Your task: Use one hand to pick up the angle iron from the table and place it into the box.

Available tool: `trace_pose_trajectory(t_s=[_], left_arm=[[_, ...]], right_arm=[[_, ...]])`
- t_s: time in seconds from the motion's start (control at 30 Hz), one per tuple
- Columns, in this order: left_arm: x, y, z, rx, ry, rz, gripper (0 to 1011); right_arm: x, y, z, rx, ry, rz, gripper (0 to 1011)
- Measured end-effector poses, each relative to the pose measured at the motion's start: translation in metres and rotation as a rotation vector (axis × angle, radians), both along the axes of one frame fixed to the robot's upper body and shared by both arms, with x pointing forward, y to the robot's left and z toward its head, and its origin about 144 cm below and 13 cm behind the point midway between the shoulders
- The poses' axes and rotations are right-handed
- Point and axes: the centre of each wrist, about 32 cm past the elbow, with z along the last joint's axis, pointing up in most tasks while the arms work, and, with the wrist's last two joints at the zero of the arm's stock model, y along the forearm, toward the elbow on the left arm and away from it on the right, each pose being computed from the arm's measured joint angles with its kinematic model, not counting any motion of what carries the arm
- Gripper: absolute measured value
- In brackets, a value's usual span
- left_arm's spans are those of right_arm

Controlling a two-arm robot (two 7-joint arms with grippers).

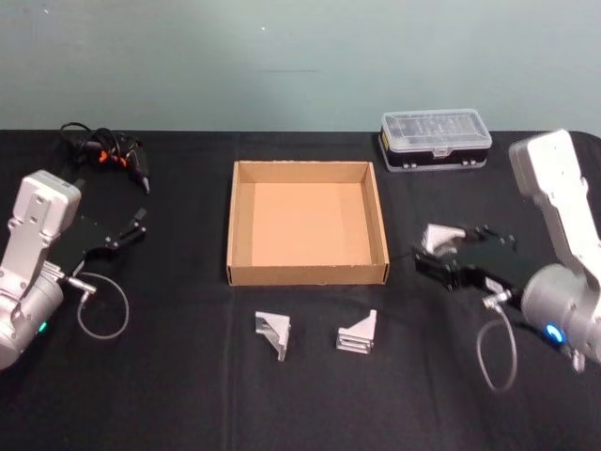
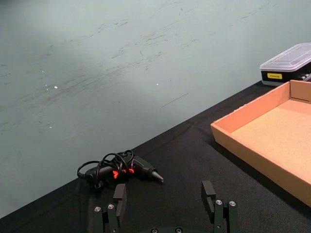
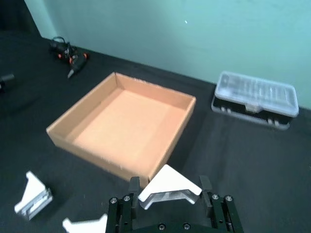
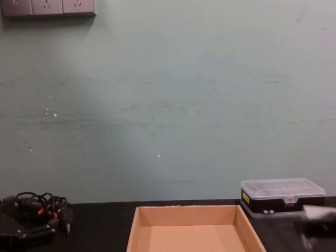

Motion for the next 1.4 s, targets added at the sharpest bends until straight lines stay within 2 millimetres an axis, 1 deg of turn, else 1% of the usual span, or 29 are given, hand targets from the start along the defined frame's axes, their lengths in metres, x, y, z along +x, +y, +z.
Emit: trace_pose_trajectory(t_s=[0.1, 0.13, 0.2, 0.27, 0.3, 0.37, 0.5, 0.53, 0.6, 0.63, 0.77, 0.8, 0.87, 0.97, 1.0, 1.03, 1.23, 1.4], left_arm=[[0.000, 0.000, 0.000, 0.000, 0.000, 0.000, 1011], [0.000, 0.000, 0.000, 0.000, 0.000, 0.000, 1011], [0.000, 0.000, 0.000, 0.000, 0.000, 0.000, 1011], [0.000, 0.000, 0.000, 0.000, 0.000, 0.000, 1011], [0.000, 0.000, 0.000, 0.000, 0.000, 0.000, 1011], [0.000, 0.000, 0.000, 0.000, 0.000, 0.000, 1011], [0.000, 0.000, 0.000, 0.000, 0.000, 0.000, 1011], [0.000, 0.000, 0.000, 0.000, 0.000, 0.000, 1011], [0.000, 0.000, 0.000, 0.000, 0.000, 0.000, 1011], [0.000, 0.000, 0.000, 0.000, 0.000, 0.000, 1011], [0.000, 0.000, 0.000, 0.000, 0.000, 0.000, 1011], [0.000, 0.000, 0.000, 0.000, 0.000, 0.000, 1011], [0.000, 0.000, 0.000, 0.000, 0.000, 0.000, 1011], [0.000, 0.000, 0.000, 0.000, 0.000, 0.000, 1011], [0.000, 0.000, 0.000, 0.000, 0.000, 0.000, 1011], [0.000, 0.000, 0.000, 0.000, 0.000, 0.000, 1011], [0.000, 0.000, 0.000, 0.000, 0.000, 0.000, 1011], [0.000, 0.000, 0.000, 0.000, 0.000, 0.000, 1011]], right_arm=[[0.014, 0.004, 0.008, 0.003, -0.004, 0.015, 743], [0.014, 0.004, 0.008, 0.003, -0.004, 0.015, 744], [0.030, 0.012, 0.014, 0.000, -0.008, 0.038, 743], [0.038, 0.015, 0.016, -0.004, -0.008, 0.048, 743], [0.046, 0.020, 0.018, -0.006, -0.008, 0.058, 743], [0.055, 0.025, 0.019, -0.010, -0.007, 0.068, 743], [0.075, 0.038, 0.019, -0.013, 0.002, 0.084, 744], [0.083, 0.043, 0.019, -0.014, 0.006, 0.087, 743], [0.090, 0.048, 0.018, -0.013, 0.009, 0.089, 744], [0.098, 0.053, 0.016, -0.012, 0.012, 0.092, 743], [0.115, 0.063, 0.011, -0.009, 0.021, 0.097, 743], [0.122, 0.066, 0.008, -0.011, 0.024, 0.098, 743], [0.125, 0.068, 0.007, -0.012, 0.026, 0.098, 743], [0.141, 0.077, 0.001, -0.020, 0.032, 0.094, 743], [0.141, 0.077, 0.001, -0.020, 0.032, 0.094, 743], [0.149, 0.081, -0.003, -0.028, 0.038, 0.093, 743], [0.160, 0.089, -0.012, -0.035, 0.060, 0.099, 743], [0.163, 0.092, -0.019, -0.036, 0.087, 0.107, 743]])
